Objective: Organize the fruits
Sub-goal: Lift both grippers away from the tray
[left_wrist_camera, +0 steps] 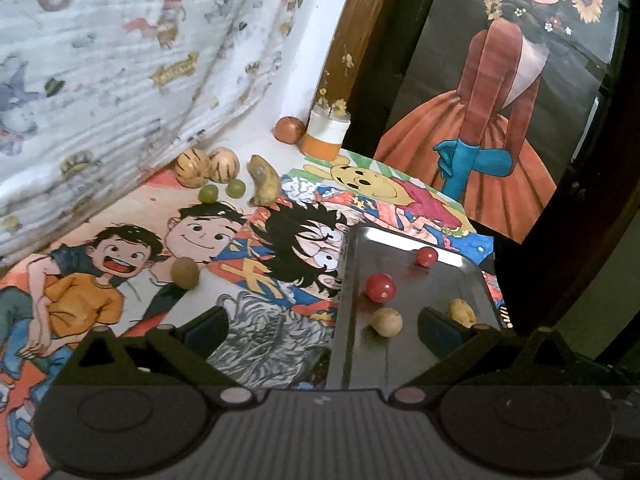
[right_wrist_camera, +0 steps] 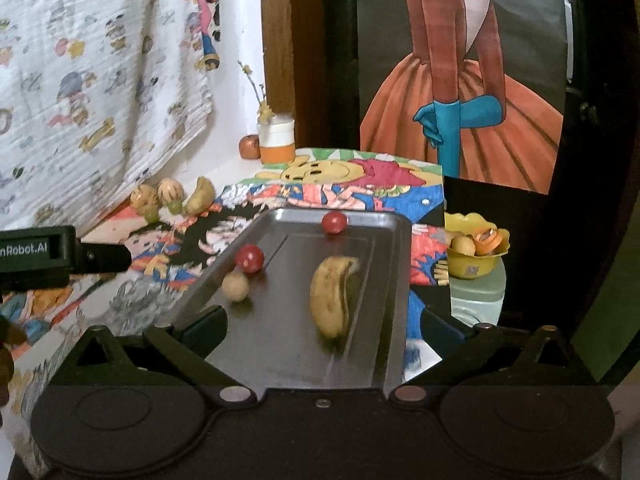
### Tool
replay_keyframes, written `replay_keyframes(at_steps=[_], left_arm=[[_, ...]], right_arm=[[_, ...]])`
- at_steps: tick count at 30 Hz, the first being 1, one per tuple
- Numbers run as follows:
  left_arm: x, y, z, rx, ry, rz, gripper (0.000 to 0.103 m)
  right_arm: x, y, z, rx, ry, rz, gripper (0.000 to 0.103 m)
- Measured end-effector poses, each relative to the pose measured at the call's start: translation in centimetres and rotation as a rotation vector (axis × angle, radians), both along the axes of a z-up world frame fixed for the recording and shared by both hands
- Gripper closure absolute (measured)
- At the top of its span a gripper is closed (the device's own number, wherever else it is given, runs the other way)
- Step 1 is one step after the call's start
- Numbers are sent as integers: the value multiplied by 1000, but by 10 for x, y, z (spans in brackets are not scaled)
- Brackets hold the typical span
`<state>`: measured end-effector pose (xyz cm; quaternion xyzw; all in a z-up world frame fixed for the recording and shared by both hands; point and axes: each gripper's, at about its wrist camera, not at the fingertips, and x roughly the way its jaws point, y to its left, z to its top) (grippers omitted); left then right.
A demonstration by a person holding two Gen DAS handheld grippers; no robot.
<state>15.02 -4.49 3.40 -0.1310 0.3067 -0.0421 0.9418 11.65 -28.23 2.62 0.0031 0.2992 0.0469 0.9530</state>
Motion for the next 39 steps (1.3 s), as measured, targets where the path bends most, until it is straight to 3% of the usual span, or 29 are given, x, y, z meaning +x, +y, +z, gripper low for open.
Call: replay_keyframes(at_steps=[13,23,39], left_arm=[[-41,22,-14,40,-6,25,0],[-61,37,-28,90,62,52,0],[-64,60,-35,84,96,93,0]], right_arm=[[-38,9,-10,25,138,67,1],[-40,28,-20,22,214,128,1],[-27,47,-19,-17,239,189,1]])
